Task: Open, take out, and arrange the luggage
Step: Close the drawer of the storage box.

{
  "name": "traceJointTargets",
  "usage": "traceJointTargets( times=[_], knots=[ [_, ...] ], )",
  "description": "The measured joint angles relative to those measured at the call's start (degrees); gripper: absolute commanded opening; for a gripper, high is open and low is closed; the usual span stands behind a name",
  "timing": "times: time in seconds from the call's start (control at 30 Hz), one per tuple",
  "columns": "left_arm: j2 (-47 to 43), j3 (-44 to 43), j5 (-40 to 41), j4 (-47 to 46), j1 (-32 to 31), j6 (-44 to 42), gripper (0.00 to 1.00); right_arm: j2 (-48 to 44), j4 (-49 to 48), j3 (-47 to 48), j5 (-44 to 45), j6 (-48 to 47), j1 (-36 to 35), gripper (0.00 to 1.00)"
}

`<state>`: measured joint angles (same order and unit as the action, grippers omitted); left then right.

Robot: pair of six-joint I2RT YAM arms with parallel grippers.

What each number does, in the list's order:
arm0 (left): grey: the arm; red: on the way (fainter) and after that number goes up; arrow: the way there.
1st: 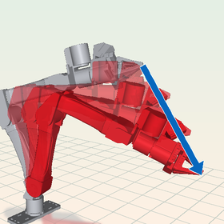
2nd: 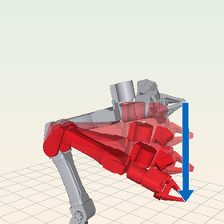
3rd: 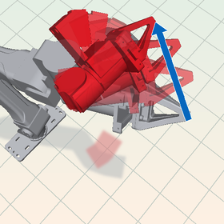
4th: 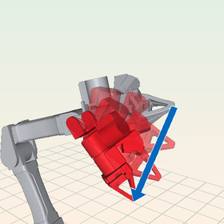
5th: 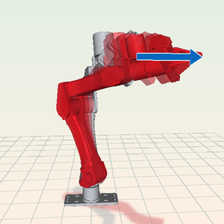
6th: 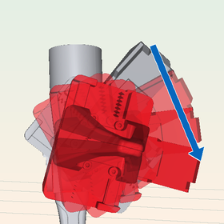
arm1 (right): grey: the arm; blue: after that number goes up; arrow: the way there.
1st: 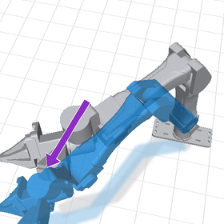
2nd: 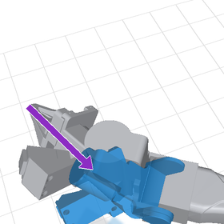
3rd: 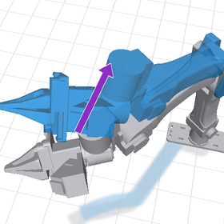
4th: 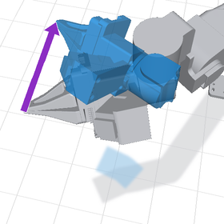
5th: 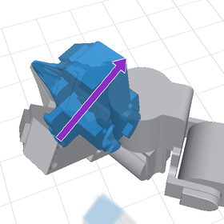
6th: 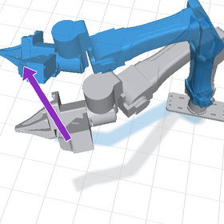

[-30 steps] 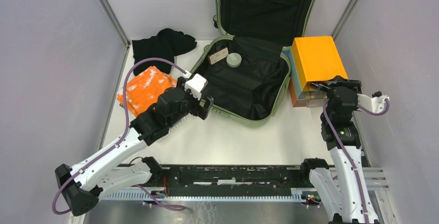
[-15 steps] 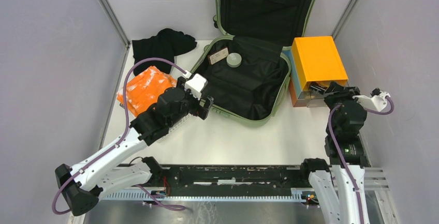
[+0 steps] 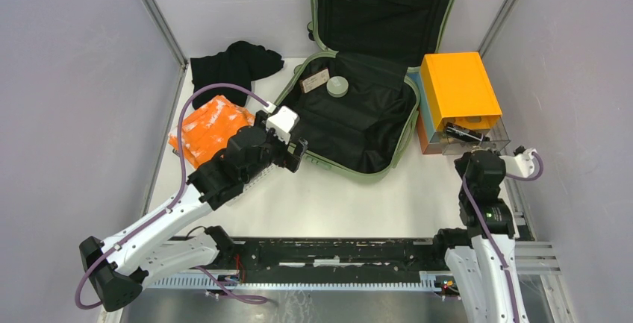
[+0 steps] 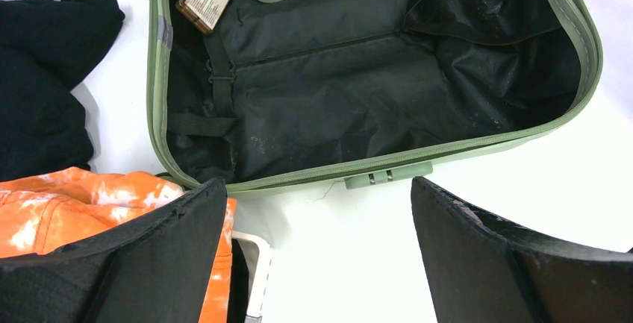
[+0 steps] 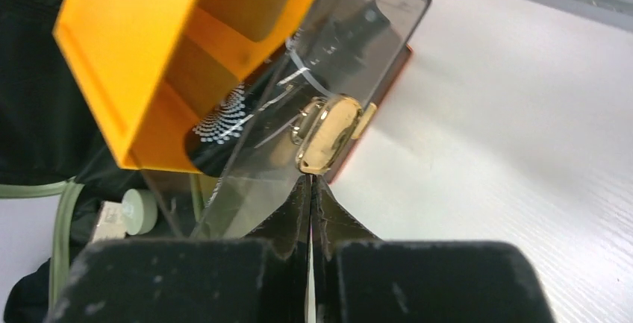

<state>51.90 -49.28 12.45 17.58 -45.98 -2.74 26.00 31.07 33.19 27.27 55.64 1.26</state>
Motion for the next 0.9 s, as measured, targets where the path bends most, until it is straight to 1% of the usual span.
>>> traceJointTargets(
  times=[0.17,0.3,0.47,0.9],
  knots=[
    [0.00,0.00,0.15,0.00,0.00,-0.11,0.97,3.30,-0.57,-1.99,1.57,1.88,0.13,0.00],
    [0.00,0.00,0.55,0.00,0.00,-0.17,0.97,5.46,-1.79,-2.54,2.80,2.45,1.79,0.00],
    [0.00,0.00,0.59,0.00,0.00,-0.20,0.97,6.88,-4.04,-3.15,3.10,2.62,3.89,0.02],
    [0.02,0.00,0.70,0.00,0.00,-0.22,0.97,12.59,-14.69,-3.56,1.07,-1.46,5.27,0.21]
  ],
)
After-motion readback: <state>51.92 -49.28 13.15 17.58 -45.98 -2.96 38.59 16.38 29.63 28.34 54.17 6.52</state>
